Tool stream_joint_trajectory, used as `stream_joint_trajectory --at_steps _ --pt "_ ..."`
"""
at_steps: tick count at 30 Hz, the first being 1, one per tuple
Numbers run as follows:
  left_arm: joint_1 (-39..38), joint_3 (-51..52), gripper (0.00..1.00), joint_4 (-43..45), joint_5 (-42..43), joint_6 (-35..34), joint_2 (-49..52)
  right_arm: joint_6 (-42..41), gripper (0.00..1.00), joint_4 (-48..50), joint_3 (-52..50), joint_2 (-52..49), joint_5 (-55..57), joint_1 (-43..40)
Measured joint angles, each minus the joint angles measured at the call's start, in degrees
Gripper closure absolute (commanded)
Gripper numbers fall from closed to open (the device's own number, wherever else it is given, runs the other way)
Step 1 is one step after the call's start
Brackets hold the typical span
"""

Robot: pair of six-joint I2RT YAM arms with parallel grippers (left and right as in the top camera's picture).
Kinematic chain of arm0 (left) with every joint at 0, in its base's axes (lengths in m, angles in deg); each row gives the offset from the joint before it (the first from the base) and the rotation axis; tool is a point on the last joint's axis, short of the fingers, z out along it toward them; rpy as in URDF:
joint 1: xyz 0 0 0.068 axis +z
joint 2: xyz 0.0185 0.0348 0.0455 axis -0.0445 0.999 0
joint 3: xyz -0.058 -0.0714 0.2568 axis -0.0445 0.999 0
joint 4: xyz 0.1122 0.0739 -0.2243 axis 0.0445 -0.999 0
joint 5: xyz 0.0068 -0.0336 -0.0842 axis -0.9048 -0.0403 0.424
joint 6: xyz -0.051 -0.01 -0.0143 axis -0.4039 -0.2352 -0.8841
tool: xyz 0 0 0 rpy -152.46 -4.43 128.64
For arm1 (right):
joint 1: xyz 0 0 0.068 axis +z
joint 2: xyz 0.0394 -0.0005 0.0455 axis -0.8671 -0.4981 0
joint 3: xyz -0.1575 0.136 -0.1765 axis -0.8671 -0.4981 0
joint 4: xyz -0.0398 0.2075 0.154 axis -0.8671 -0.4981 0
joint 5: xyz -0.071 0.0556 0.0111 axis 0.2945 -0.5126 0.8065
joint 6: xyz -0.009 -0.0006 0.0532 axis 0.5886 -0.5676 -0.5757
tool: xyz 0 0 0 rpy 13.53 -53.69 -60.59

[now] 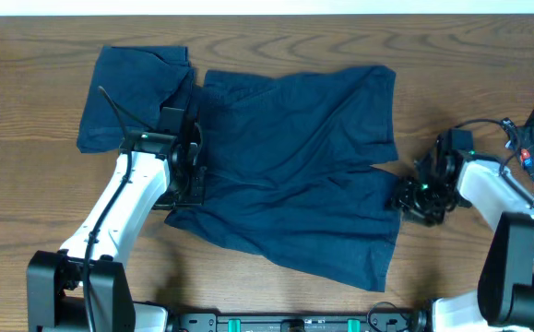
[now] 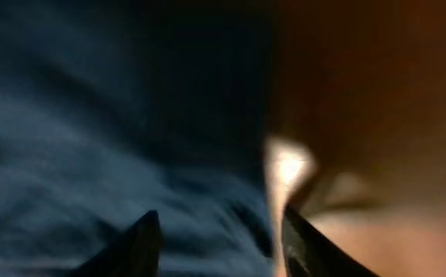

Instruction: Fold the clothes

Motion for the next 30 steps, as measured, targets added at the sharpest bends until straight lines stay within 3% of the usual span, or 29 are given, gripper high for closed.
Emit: stream_joint_trajectory --at_steps 1,8,14,17,21,27,30 --pt "0.0 0.0 0.94 0.0 -0.1 0.0 0.0 -0.5 0.99 3.5 -0.7 0.0 -0.2 0.0" --pt "0.0 0.0 0.94 0.1 -0.2 -0.2 0.0 -3.8 0.99 17.6 -2.6 -0.3 -0.3 -0.7" --pt "-0.1 0.0 0.94 0.4 0.3 -0.2 0.0 -6.7 0.97 20.5 1.0 -0.5 -1.9 -5.1" --pt "-0.2 0.0 0.94 1.0 0.2 -0.2 0.0 -7.3 0.6 20.0 3.5 -0.5 -1.9 -7.0" --pt "0.0 0.0 0.87 1.7 0.0 -0.2 0.0 -4.8 0.48 14.6 5.8 -0.5 -2.6 -9.7" --pt "0.0 0.0 0.69 1.8 -0.2 -1.0 0.0 2.0 0.48 -7.8 6.4 -0.5 -5.2 -10.2" --pt "0.0 0.0 0.65 1.8 0.0 -1.2 0.0 4.5 0.49 -15.6 5.6 -0.5 -5.6 -9.6"
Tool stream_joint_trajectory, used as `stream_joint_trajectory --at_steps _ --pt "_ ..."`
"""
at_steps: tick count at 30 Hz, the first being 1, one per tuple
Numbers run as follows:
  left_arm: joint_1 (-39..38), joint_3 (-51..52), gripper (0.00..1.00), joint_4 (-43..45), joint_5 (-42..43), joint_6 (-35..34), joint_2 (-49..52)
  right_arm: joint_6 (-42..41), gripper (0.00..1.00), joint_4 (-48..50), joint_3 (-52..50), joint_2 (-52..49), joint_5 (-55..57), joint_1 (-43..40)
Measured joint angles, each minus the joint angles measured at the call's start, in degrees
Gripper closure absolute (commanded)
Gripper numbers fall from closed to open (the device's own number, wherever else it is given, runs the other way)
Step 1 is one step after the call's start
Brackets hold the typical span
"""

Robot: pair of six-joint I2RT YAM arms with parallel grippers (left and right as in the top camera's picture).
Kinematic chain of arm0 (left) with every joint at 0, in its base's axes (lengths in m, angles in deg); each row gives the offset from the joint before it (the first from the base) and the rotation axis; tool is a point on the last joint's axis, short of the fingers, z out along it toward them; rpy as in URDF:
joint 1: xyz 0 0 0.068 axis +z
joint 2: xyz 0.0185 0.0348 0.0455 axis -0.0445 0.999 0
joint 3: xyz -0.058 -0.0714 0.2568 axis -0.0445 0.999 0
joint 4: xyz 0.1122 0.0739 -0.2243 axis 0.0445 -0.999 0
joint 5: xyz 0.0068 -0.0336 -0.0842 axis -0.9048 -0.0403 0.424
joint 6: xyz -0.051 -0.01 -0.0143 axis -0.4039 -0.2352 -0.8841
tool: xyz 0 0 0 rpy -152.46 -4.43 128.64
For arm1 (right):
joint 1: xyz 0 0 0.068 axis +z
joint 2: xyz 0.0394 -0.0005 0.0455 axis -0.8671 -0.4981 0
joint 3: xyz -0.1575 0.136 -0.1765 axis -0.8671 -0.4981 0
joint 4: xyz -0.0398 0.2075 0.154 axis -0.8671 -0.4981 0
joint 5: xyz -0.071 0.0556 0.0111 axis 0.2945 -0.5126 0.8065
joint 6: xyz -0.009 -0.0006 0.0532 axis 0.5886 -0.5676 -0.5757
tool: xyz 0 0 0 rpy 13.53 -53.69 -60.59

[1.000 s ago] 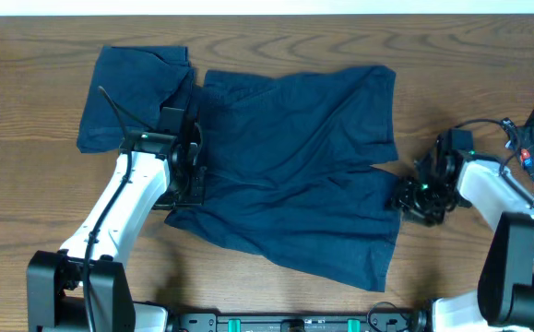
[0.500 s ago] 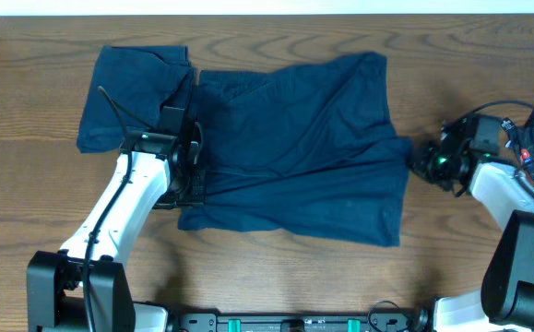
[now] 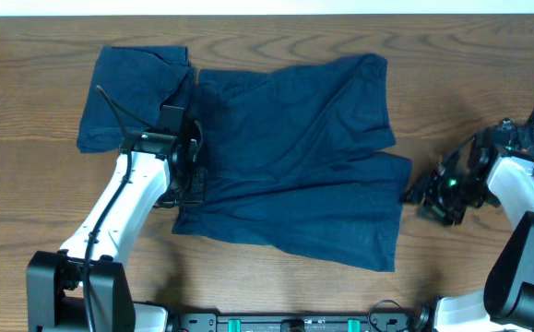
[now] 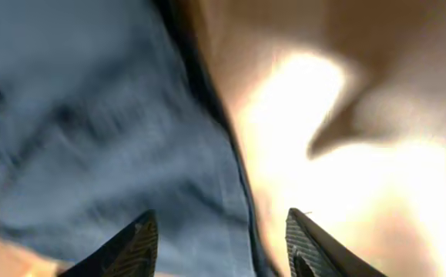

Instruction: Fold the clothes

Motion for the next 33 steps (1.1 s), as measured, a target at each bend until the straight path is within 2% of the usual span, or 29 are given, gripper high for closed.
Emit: stream_joint_trajectory --at_steps 4,5,9,10,14,16,18,23,28,33 --pt "0.0 0.0 0.64 0.4 0.3 -0.2 0.0 1.0 0.51 -1.8 -4.0 0.0 0.0 2.9" --pt "0.0 0.0 0.64 0.4 0.3 -0.2 0.0 1.0 0.55 -1.4 -5.5 0.0 0.0 3.9" --pt "0.0 0.0 0.6 -0.3 0.3 -0.2 0.0 0.2 0.97 -0.6 -10.4 0.0 0.2 7.1" --pt "0.0 0.0 0.56 -0.8 0.4 -0.1 0.0 0.0 0.99 -0.9 -11.2 0.0 0.2 7.8" --pt "0.0 0.0 0.42 -2.6 1.0 0.0 0.0 -0.3 0.99 -1.8 -11.6 0.0 0.1 9.2" --pt "0.0 0.0 0.4 -3.1 1.5 -0.1 0.0 -0.2 0.99 -3.0 -10.6 0.1 0.4 9.3" --pt "0.0 0.0 0.4 -3.3 2.2 -0.2 0.0 -0.2 0.99 -4.6 -9.0 0.2 1.0 9.1" --pt "0.0 0.1 0.39 -3.7 6.8 -0.2 0.0 -0.2 0.99 -10.0 2.5 3.3 5.6 6.6" --pt "0.0 3.3 0.39 -0.5 11.1 -0.2 -0.1 -1.2 0.99 -8.1 12.0 6.7 8.1 3.6" --pt "0.0 10.0 0.4 5.4 15.6 -0.2 -0.1 -2.9 0.99 -6.8 13.7 7.0 9.0 3.3"
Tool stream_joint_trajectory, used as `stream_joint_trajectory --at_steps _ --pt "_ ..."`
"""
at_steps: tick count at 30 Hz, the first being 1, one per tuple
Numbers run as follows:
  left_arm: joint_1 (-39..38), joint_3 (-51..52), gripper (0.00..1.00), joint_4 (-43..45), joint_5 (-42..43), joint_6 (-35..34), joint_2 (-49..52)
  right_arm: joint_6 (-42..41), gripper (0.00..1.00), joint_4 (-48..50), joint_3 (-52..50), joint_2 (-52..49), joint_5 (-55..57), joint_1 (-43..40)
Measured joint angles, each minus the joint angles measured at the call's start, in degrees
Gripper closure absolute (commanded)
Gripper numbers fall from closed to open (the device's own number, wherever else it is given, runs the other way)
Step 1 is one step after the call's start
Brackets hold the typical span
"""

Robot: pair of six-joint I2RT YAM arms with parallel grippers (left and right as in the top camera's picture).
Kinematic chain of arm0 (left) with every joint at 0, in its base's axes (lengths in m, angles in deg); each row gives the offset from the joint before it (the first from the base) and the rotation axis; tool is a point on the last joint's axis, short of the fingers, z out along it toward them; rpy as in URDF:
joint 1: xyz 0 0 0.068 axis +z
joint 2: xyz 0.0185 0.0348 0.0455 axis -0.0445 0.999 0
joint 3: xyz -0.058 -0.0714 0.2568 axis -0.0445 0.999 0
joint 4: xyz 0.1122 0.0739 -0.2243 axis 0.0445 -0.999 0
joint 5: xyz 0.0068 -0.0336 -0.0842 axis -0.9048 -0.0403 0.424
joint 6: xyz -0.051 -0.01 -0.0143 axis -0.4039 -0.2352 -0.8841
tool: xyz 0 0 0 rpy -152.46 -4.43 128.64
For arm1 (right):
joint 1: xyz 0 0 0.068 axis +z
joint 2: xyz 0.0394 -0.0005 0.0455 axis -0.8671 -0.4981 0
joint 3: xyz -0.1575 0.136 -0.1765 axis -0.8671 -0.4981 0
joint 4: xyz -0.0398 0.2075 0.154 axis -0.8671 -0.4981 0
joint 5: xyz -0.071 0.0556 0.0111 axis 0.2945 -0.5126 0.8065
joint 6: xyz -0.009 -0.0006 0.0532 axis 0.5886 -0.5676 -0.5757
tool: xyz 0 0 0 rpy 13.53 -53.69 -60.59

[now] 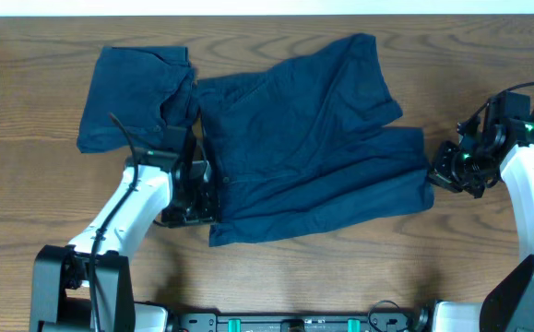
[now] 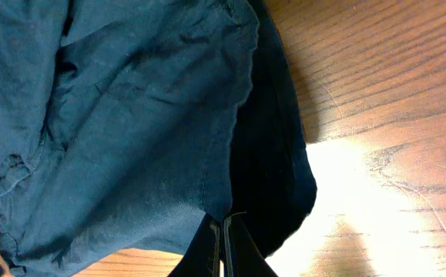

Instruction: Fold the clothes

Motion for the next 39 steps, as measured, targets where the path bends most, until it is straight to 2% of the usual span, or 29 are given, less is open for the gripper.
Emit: stream_joint_trajectory --at_steps 6,7,10,11,12,17,21,23,25,29,32,35,39 --pt "0.0 4.5 0.41 5.6 8.8 0.0 0.0 -0.6 0.99 0.0 0.0 0.0 0.4 0.0" --pt "0.0 4.8 0.48 6.0 10.1 0.0 0.0 -0.6 0.99 0.0 0.0 0.0 0.4 0.0" --pt "-0.4 5.7 0.76 7.5 12.5 0.2 0.0 -0.6 0.99 0.2 0.0 0.0 0.2 0.0" --pt "-0.7 6.2 0.89 8.2 13.1 0.3 0.0 -0.6 0.99 0.3 0.0 0.0 0.1 0.0" --pt "-1.1 6.5 0.94 8.6 13.4 0.4 0.0 -0.5 0.99 0.3 0.0 0.0 0.0 0.0" --pt "-2.9 7.0 0.94 5.9 14.7 1.5 -0.3 0.0 0.99 -2.2 0.0 0.4 -0.7 -0.1" --pt "-2.9 4.8 0.94 -5.7 14.8 3.8 -3.8 0.4 0.99 -11.0 2.1 4.0 -1.3 -2.4" --pt "-3.0 2.1 0.94 -12.2 14.8 5.9 -8.3 0.9 0.99 -15.1 4.6 7.0 -1.4 -4.3" --pt "-3.1 -0.9 0.94 -14.6 14.1 7.4 -13.5 1.4 0.99 -17.4 7.5 10.6 -1.6 -5.7" --pt "-3.1 -4.3 0.94 -11.4 9.6 8.6 -24.4 1.7 0.99 -15.9 10.3 15.9 -2.1 -6.0" --pt "-3.2 -4.7 0.94 -7.3 5.2 7.6 -29.2 1.4 0.99 -12.0 10.3 15.9 -2.8 -5.7" --pt "-3.4 -4.7 0.94 -2.8 1.4 6.0 -29.0 0.6 0.99 -7.7 10.3 13.4 -3.8 -4.5" --pt "-3.4 -4.7 0.94 3.9 -1.9 4.9 -23.5 -0.7 0.99 -1.4 10.1 7.5 -4.5 -2.0"
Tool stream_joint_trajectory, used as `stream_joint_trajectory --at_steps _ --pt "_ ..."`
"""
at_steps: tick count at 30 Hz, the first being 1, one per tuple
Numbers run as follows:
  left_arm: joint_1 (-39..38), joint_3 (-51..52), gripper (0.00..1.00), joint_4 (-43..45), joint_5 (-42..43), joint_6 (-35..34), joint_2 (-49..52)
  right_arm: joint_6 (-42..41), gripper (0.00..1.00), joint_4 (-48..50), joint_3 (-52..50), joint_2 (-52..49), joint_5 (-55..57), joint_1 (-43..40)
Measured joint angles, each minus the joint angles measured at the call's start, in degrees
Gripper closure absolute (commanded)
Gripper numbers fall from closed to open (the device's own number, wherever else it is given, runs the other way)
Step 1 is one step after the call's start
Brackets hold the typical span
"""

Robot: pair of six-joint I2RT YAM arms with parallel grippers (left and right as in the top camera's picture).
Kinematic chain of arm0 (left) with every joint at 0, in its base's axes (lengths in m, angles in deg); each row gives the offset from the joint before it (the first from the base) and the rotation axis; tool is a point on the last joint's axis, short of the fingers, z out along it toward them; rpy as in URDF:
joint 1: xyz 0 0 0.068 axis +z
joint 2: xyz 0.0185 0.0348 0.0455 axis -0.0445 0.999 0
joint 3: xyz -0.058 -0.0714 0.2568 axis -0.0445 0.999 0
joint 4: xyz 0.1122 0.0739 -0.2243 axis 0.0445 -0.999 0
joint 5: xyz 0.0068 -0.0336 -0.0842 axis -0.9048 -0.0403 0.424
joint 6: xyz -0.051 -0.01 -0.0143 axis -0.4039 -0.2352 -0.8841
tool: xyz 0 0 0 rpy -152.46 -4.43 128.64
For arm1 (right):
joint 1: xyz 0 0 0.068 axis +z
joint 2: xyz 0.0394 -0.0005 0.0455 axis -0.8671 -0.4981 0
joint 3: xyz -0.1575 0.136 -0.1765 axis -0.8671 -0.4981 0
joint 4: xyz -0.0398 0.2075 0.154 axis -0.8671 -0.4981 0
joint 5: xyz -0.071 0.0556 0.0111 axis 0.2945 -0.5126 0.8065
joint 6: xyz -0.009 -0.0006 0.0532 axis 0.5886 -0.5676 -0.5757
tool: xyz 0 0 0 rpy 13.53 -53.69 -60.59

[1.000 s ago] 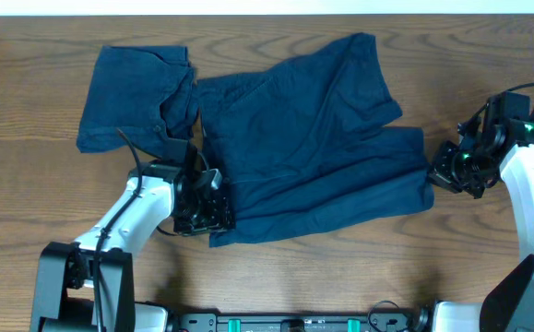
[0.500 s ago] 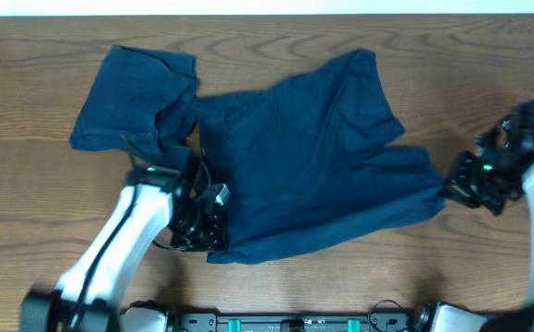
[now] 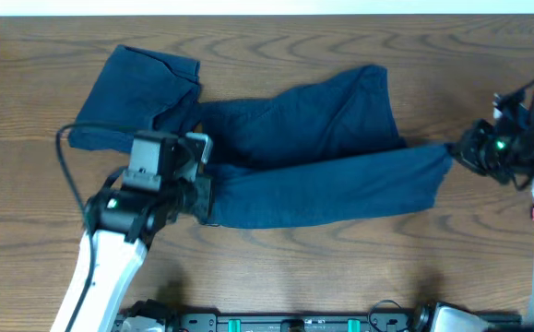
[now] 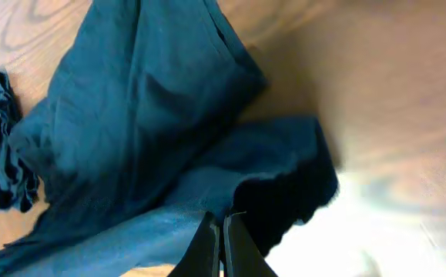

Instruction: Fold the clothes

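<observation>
Dark blue shorts (image 3: pixel 322 152) lie across the middle of the wooden table (image 3: pixel 276 267), with their near edge lifted into a taut band between my two grippers. At the band's left end, my left gripper (image 3: pixel 204 192) looks shut on the cloth. My right gripper (image 3: pixel 456 152) holds the right end. In the right wrist view the right gripper (image 4: pixel 223 221) is shut on a hem corner of the shorts (image 4: pixel 145 108), which hang down toward the table. The far half of the shorts stays flat on the wood.
A second dark blue garment (image 3: pixel 133 97) lies folded at the far left, touching the shorts. Black cables hang at the right edge behind my right arm. The table's far edge (image 3: pixel 267 11) runs along the top.
Both grippers have risen and pulled apart with the shorts' near edge. The right one has moved farther right and back. The near half is now a narrow stretched band instead of lying slack on the table.
First the shorts lay spread flat, with my left gripper at their left edge and my right gripper open at the right leg hem. The right gripper stayed open just off the hem, then was shut on it, and now both hold the near edge raised and taut.
</observation>
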Motion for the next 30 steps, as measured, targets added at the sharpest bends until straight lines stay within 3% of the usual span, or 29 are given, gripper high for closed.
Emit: stream_joint_trajectory --at_steps 5,7,8,10,11,13,16,21,30 --pt "0.0 0.1 0.94 10.3 -4.3 -0.7 10.6 -0.8 0.99 10.1 -0.2 -8.8 -0.1 3.1" --pt "0.0 0.2 0.93 14.0 -6.5 -1.5 14.9 -1.1 0.83 14.1 -0.2 -12.2 -0.2 4.1" --pt "0.0 0.2 0.88 14.8 -7.4 -1.7 16.5 -1.4 0.75 15.5 -0.2 -13.5 0.1 4.5" --pt "0.1 0.2 0.6 15.2 -9.1 -1.9 19.2 -0.6 0.55 17.2 -0.2 -15.7 0.3 4.5" --pt "0.1 0.3 0.52 15.0 -9.5 -2.4 20.0 -0.2 0.48 17.1 -0.2 -16.3 0.4 4.4" --pt "0.1 0.4 0.47 13.5 -10.1 -3.1 20.2 1.6 0.39 16.0 -0.3 -16.5 0.7 4.2" --pt "0.1 0.4 0.44 10.2 -10.2 -3.4 19.4 5.3 0.41 12.3 -0.3 -16.5 0.9 3.0" --pt "0.1 0.4 0.44 4.6 -9.9 -3.4 17.9 10.4 0.6 9.0 -2.4 -16.5 1.4 2.0" --pt "0.1 0.4 0.44 -2.1 -6.6 -3.4 17.6 13.6 0.58 21.9 -18.9 -16.5 0.4 2.1"
